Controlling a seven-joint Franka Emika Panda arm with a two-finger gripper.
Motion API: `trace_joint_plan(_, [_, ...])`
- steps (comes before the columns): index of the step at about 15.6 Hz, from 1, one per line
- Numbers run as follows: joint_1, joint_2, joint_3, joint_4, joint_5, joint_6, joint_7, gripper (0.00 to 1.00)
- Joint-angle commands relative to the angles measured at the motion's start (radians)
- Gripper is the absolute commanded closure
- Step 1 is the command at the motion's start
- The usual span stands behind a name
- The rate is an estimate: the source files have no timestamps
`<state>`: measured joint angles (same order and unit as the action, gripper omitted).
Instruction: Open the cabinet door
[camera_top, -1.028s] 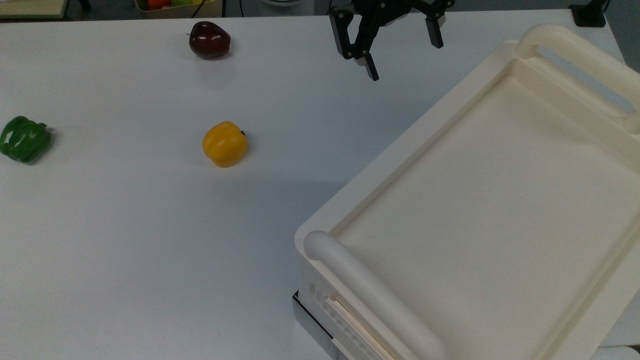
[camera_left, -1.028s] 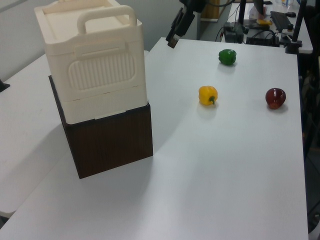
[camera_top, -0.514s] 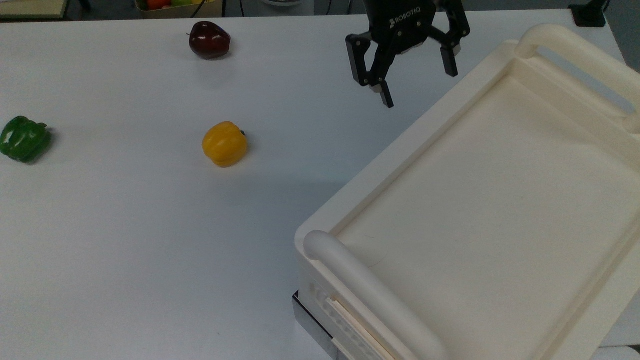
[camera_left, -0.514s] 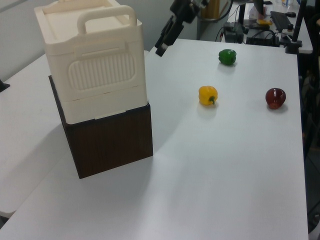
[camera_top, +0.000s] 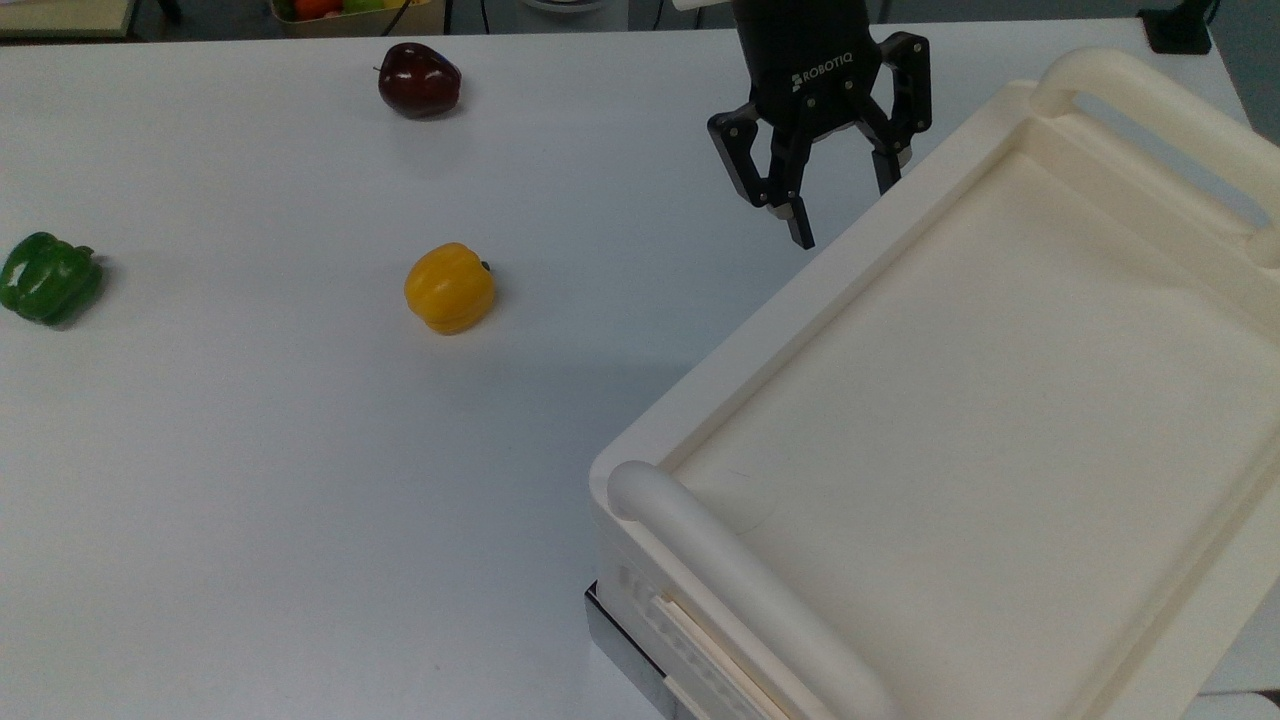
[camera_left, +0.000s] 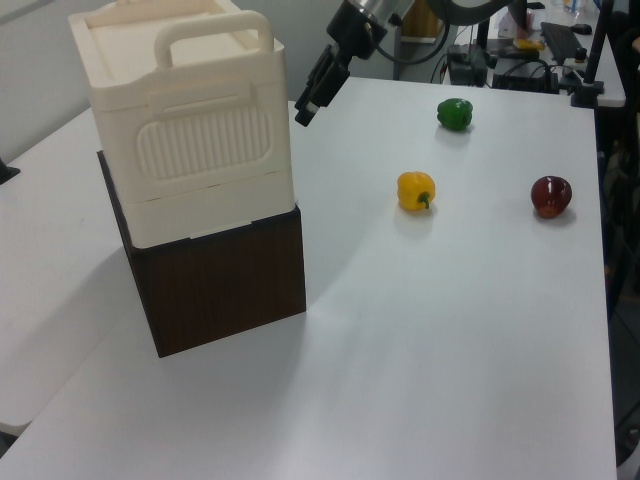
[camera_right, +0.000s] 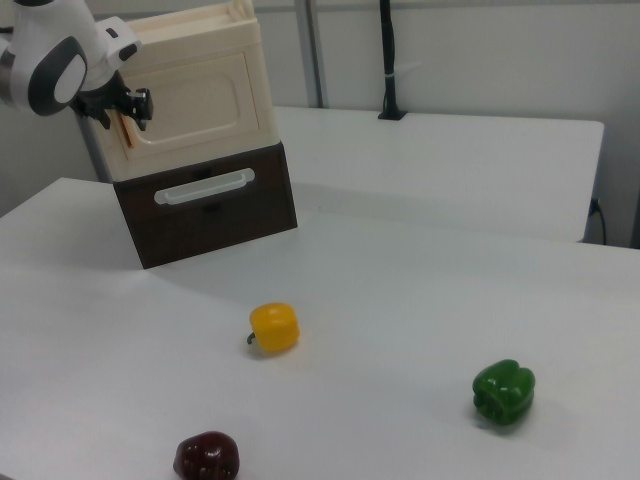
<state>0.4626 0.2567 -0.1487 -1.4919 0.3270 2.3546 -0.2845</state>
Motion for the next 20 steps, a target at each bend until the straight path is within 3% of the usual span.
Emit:
trace_joint_plan(1, [0.007, 0.027, 0.015, 0.016, -0.025, 0.057, 0.027, 0.41])
trace_joint_plan(7, [0.010, 0.076, 0.031, 0.035, -0.026, 0.134, 0.018, 0.41])
trace_joint_plan(8, [0.021, 0.085, 0.031, 0.045, -0.028, 0.135, 0.018, 0.45])
trace_joint_plan(12, [0.022, 0.085, 0.031, 0.042, -0.026, 0.137, 0.014, 0.78])
trace_joint_plan(20, [0.016, 0.047, 0.031, 0.016, -0.025, 0.124, 0.014, 0.99])
